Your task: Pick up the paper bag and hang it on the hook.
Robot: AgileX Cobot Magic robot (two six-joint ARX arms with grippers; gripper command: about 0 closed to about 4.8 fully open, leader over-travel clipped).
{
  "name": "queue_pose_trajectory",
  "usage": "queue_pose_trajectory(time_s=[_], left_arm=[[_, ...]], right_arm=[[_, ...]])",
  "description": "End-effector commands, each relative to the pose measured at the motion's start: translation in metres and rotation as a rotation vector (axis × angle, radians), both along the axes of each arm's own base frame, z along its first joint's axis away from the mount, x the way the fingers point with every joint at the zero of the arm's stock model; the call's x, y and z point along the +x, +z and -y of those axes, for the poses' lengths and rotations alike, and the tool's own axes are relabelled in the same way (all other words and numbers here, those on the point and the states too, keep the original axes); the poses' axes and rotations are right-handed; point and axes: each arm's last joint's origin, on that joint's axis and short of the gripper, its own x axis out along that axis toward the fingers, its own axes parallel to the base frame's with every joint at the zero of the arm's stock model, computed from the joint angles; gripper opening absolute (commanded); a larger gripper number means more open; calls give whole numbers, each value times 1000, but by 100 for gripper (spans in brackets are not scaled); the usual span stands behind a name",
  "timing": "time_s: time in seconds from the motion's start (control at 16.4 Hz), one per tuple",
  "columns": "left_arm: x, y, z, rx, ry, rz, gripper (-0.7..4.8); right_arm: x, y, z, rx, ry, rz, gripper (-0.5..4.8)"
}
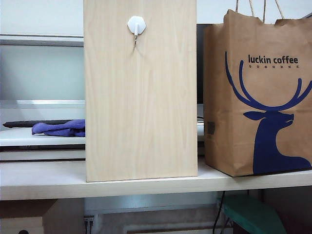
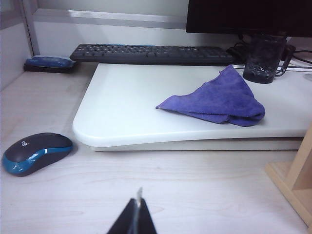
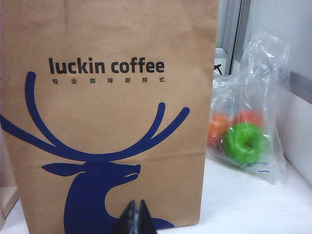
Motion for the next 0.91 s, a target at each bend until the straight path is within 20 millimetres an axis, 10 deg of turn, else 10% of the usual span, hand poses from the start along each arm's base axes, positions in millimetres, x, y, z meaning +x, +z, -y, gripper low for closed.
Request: queue_pose_trajectory(time_s=[0.06, 0.55, 0.91], left_arm=[[0, 1, 0, 5, -4, 7, -6], [1, 1, 7, 6, -68, 7, -5], [-9, 1, 57, 3, -603, 8, -6]], right_arm=[[0, -1, 0, 2, 4, 10, 12], [0, -1, 0, 14, 8, 9, 11], [-1, 9, -1, 360, 83, 63, 12]])
